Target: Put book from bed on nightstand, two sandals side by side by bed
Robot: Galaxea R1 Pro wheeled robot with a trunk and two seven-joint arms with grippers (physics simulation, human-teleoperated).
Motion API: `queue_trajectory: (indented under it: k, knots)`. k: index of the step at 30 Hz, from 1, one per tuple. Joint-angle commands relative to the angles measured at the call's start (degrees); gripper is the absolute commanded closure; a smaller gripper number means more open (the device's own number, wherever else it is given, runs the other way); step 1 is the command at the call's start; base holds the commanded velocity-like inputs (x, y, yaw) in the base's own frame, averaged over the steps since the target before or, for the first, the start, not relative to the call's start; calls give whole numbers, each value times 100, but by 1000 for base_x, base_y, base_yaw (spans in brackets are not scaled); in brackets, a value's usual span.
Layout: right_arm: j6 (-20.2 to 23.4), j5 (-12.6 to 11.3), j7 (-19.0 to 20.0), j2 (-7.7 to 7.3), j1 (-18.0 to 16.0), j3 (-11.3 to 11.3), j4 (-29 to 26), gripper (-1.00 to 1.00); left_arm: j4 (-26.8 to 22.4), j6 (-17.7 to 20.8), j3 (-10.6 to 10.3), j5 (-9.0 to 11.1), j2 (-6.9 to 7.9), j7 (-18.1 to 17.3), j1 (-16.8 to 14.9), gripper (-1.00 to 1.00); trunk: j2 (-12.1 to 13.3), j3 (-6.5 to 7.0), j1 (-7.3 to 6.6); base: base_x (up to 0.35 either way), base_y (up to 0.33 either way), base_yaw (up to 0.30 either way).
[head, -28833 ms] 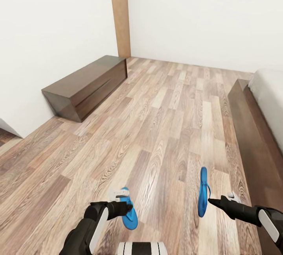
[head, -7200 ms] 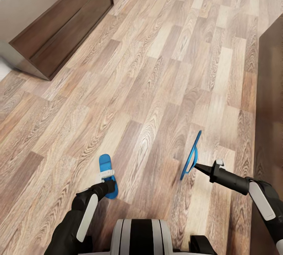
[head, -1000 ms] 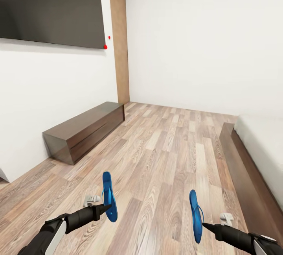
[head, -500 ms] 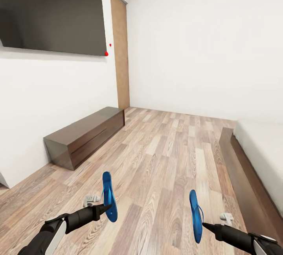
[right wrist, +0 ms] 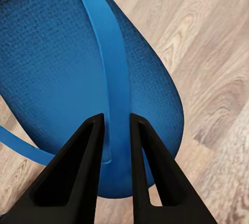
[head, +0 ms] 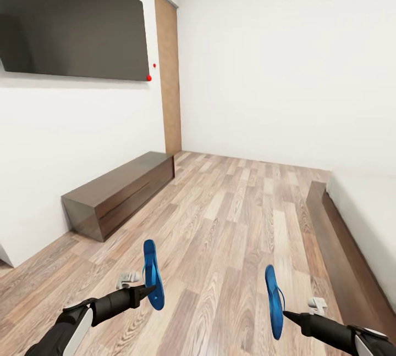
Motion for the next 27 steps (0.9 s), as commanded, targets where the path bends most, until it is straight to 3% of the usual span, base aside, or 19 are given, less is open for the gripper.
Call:
queue_trajectory:
  k: [1,5,11,15,17,19,25,27]
  knots:
    - [60,-44,19,-1,-3,1,2,100,0,48,2,36,0,-12,-2,100,39,12,-24,0,0,0]
    - [60,-44,9,1,-1,1,2,100,30,44,4,38,0,12,-2,100,200,84,-112,0,0,0]
    - [60,-44,-58,2,-3,-4,28,100,543,-83,0,6,-6,317,-1,100,440,192,-243,0,0,0]
    - [60,-44,-202,2,-1,-14,249,100,1058,-697,0,-5,-6,678,-2,100,601,264,-331,0,0,0]
    - [54,-44,-715,7,-2,-23,385,100,1720,-1472,-2,-11,-3,1005,-2,100,681,300,-375,0,0,0]
    - [6,-44,-824,7,-3,-24,486,100,1833,-1591,-5,-61,-6,1045,0,100,761,336,-419,0,0,0]
    - [-655,-39,-935,7,-3,-19,1139,100,1963,-1711,-9,-696,-155,1085,-1,100,1002,443,-551,0,0,0]
    - [-687,-36,-937,8,-3,-17,1163,100,1966,-1713,-7,-757,-213,1090,-2,100,1082,479,-595,0,0,0]
